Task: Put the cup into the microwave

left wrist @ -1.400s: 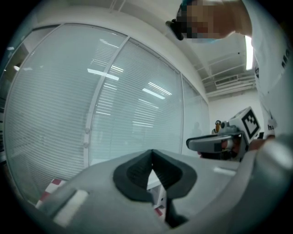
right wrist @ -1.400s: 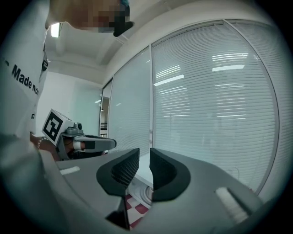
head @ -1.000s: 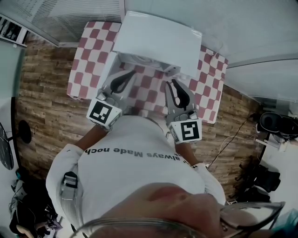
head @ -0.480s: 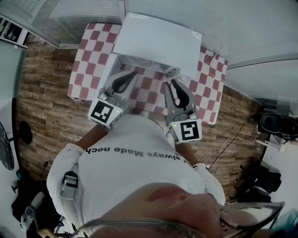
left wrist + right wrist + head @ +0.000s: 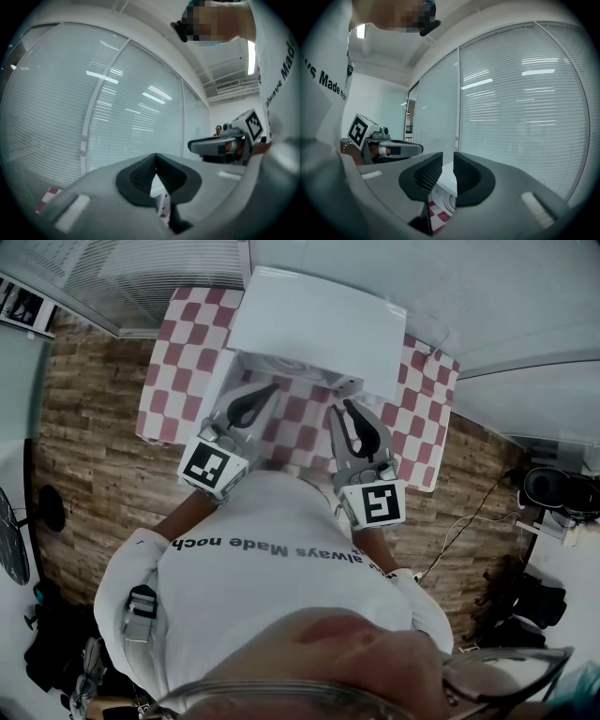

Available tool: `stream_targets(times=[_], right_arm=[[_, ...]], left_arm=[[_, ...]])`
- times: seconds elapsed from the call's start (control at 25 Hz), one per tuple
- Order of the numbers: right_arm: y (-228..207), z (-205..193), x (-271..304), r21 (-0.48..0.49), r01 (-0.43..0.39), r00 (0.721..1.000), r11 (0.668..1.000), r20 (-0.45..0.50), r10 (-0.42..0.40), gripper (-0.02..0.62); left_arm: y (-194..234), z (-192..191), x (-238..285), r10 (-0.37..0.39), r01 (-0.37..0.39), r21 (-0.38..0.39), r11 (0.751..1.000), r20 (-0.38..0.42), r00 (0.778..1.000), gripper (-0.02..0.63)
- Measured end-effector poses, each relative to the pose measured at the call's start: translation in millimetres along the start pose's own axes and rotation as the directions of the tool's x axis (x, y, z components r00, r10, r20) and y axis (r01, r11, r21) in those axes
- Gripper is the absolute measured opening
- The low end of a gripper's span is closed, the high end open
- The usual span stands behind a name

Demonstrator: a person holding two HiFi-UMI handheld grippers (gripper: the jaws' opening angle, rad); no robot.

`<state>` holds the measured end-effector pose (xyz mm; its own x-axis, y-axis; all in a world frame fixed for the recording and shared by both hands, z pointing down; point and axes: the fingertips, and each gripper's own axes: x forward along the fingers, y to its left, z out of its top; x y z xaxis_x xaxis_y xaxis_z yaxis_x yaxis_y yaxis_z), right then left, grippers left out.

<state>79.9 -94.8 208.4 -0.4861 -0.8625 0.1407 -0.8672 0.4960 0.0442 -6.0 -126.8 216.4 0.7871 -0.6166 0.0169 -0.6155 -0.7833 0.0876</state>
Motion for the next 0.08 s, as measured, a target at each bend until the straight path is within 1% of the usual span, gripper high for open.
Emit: stream_targets(times=[0.08], right_arm=[[-0.3, 0.3, 0.5, -0.001, 0.0, 1.0, 1.0, 0.0, 0.0, 0.072]], left_arm=[[0.5, -0.4, 0.0, 0.0, 0.0, -0.004, 1.0, 0.001, 1.0, 0.005]])
